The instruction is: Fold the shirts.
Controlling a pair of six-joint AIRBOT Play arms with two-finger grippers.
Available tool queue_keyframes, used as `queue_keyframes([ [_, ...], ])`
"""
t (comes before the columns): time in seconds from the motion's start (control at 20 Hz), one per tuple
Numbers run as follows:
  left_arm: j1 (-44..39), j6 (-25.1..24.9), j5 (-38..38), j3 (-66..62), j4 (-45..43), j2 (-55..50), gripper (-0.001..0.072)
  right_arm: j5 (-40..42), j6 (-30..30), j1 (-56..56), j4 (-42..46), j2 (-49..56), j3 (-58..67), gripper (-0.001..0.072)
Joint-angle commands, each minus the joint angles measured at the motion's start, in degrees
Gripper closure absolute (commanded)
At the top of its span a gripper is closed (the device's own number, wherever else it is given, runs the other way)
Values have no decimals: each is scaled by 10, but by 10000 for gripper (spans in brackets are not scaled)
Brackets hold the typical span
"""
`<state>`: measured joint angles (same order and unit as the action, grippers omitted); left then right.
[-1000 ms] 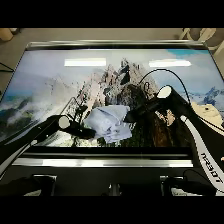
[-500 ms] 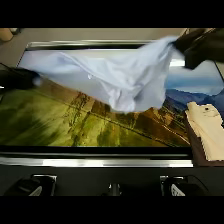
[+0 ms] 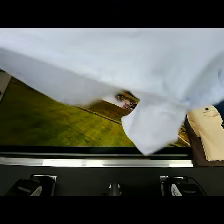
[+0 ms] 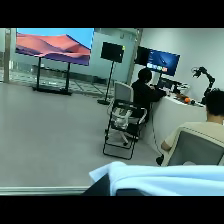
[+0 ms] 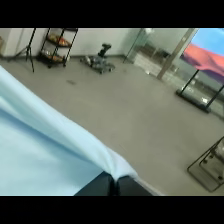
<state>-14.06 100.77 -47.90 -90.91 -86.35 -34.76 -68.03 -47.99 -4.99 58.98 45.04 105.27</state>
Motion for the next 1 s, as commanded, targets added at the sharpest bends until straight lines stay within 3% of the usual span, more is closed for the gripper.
queue_keyframes([
  [0.0,0,2,-46,10,-29,-8,683,-184,-42,-1,71,28,-3,687],
  [0.1,0,2,-70,52,-27,-21,682,-283,-49,-1,63,81,-40,688],
  [0.2,-1,2,-71,126,-26,-33,683,-308,-49,-1,59,128,-117,688],
  [0.3,-1,2,-70,217,-26,-52,681,-234,-37,-1,59,170,-207,687],
  [0.45,-1,2,-39,335,15,-85,681,-55,-38,-1,3,256,-312,687],
  [0.65,-1,2,-5,405,65,-117,681,4,-37,-1,-149,386,-330,685],
  [0.7,-1,2,-4,406,65,-123,681,9,-27,-1,-180,406,-330,624],
  [0.8,0,1,10,406,64,-126,680,8,9,-5,-217,419,-327,187],
  [0.85,0,-3,17,405,64,-125,680,-12,26,-13,-218,414,-317,145],
  [0.95,0,-5,20,405,64,-125,680,-71,31,-38,-201,395,-291,145],
])
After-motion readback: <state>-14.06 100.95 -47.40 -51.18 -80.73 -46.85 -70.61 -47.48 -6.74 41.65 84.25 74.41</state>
